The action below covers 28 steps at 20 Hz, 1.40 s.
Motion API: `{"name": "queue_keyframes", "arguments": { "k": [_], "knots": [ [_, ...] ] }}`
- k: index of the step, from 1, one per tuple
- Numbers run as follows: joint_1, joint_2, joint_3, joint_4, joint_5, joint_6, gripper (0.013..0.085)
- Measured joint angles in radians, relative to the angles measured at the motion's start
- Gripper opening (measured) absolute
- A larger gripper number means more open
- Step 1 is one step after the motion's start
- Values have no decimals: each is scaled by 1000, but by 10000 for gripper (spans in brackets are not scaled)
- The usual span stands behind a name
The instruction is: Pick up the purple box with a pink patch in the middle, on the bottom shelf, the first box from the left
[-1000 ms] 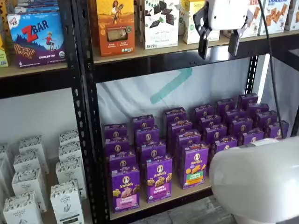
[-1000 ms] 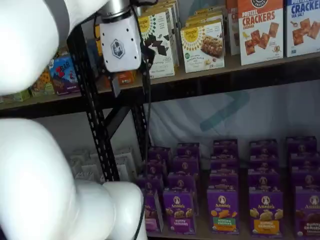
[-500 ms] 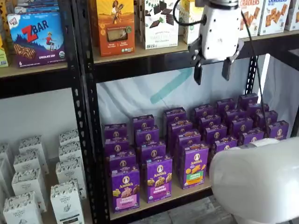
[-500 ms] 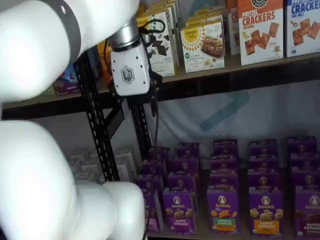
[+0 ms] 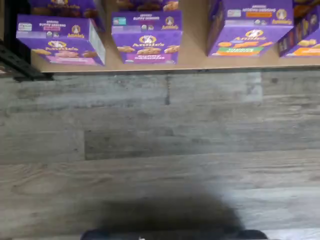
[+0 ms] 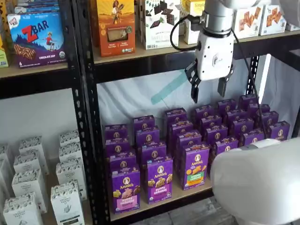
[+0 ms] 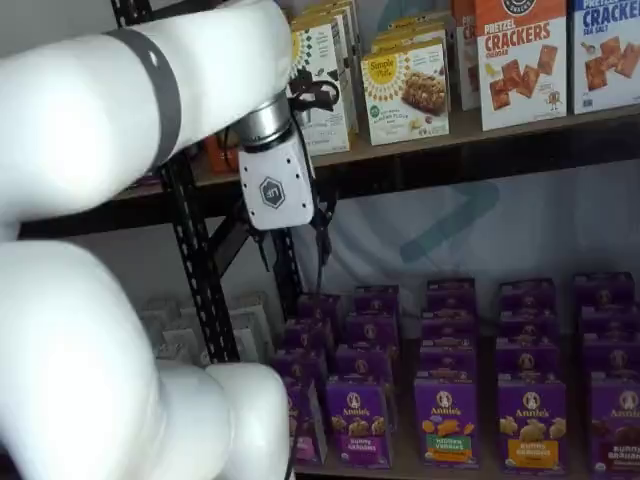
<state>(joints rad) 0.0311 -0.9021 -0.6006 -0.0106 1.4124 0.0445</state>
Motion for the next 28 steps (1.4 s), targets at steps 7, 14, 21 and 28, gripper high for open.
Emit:
{"name": "queue_keyframes", "arguments": {
  "k": [7, 14, 21, 28],
  "knots": [
    [-3, 48, 56, 22, -89, -7, 850],
    [10, 127, 117, -16, -210, 20, 850],
    [13, 210, 179, -19, -366, 27, 850],
    [29, 341, 194, -84, -462, 83, 850]
  ]
}}
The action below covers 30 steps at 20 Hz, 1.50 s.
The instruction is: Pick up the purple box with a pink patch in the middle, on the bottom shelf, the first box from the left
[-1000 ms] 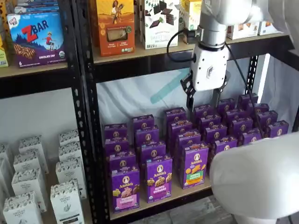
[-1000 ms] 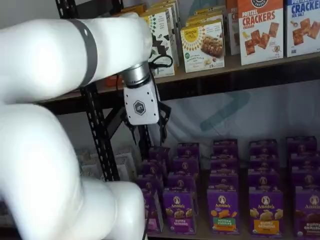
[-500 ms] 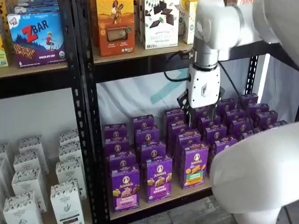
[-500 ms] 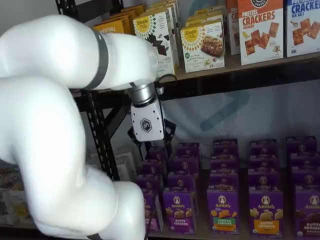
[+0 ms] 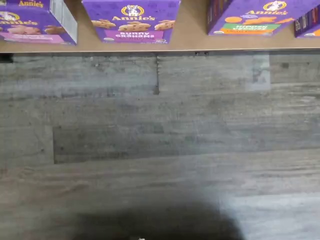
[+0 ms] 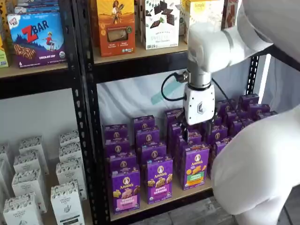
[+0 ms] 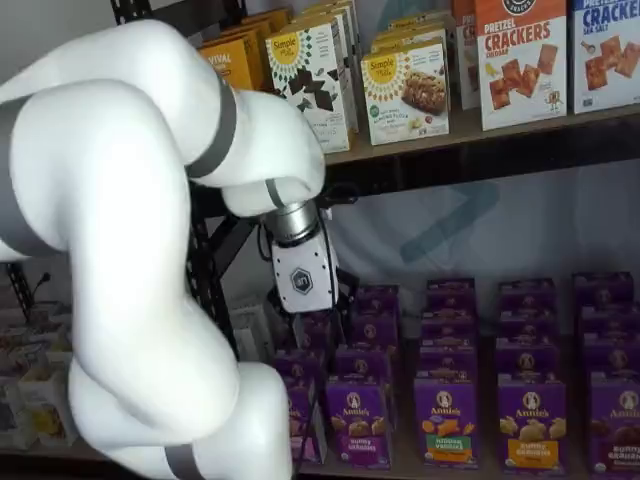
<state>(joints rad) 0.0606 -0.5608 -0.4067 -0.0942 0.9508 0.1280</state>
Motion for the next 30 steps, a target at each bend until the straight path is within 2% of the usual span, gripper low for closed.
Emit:
{"name": "queue_keyframes", "arguments": {
  "k": [5, 8, 10, 17, 20, 23, 26, 30],
  "knots": [
    [13, 90, 7, -15, -66, 26, 850],
    [18, 123, 15, 9, -105, 18, 850],
    [30, 166, 28, 34, -169, 16, 850],
    [82, 355, 18, 17, -369, 88, 850],
    [94, 422, 1, 34, -429, 87, 850],
    [103, 491, -15, 87, -498, 49, 850],
    [108, 556, -44, 62, -524, 77, 850],
    [119, 643, -75, 81, -572, 70, 850]
  ]
}}
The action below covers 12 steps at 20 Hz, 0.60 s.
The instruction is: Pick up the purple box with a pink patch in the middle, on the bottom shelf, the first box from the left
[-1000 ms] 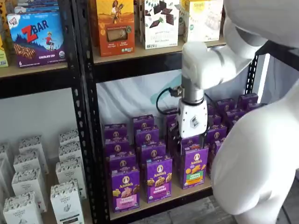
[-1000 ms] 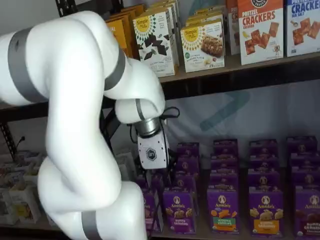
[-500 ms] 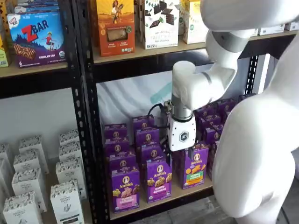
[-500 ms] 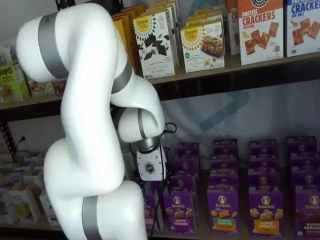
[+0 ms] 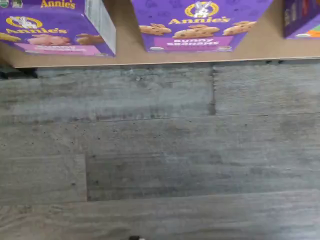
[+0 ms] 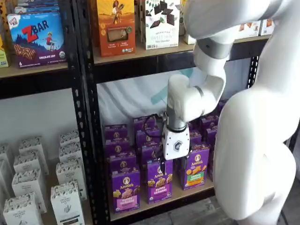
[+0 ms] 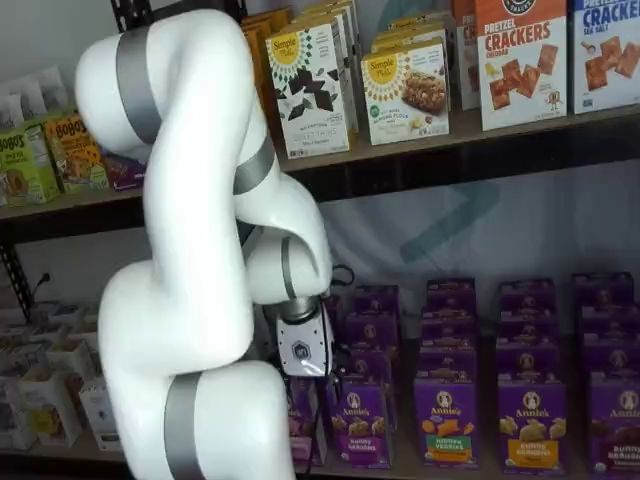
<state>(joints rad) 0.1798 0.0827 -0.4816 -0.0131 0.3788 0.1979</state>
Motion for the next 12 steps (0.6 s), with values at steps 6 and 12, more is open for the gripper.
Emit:
{"name": "queue_keyframes", "arguments": {
  "k": [6, 12],
  "knots": [
    [38, 114, -57, 6, -60, 30, 850],
    [80, 212, -137, 30, -79, 49, 850]
  ]
}}
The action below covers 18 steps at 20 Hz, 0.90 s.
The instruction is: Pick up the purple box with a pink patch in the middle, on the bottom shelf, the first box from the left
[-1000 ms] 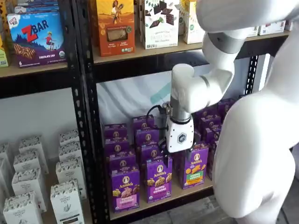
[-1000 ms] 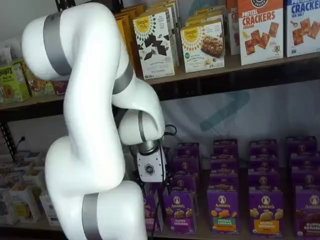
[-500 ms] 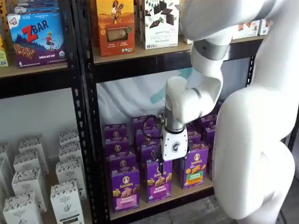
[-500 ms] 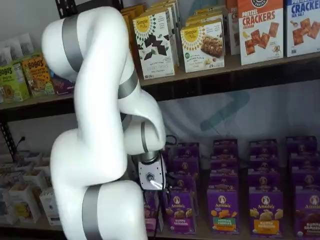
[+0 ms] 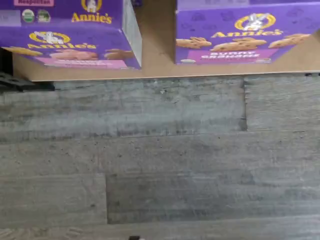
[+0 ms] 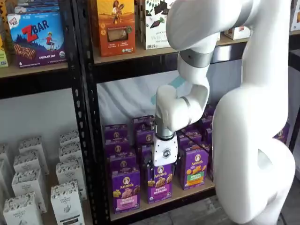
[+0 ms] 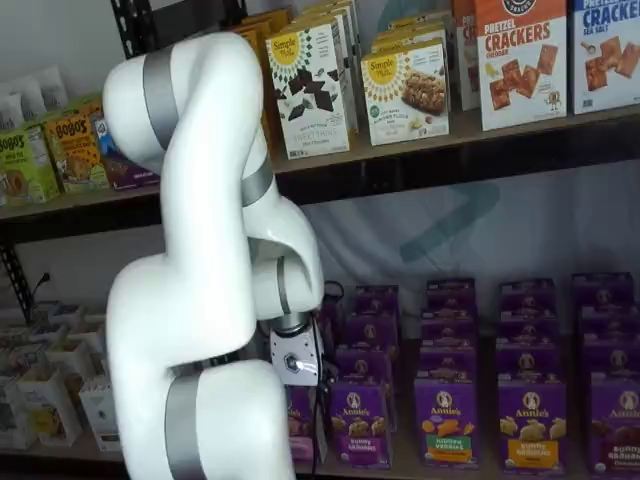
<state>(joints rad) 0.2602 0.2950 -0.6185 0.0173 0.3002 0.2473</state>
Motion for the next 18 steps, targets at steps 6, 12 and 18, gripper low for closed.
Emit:
{"name": "queue_keyframes", "arguments": {
  "k": [6, 12, 18],
  "knots": [
    [23, 82, -89, 48, 5, -23, 850],
    [40, 153, -170, 29, -13, 13, 850],
    [59, 214, -250, -7, -11, 65, 850]
  ]
}}
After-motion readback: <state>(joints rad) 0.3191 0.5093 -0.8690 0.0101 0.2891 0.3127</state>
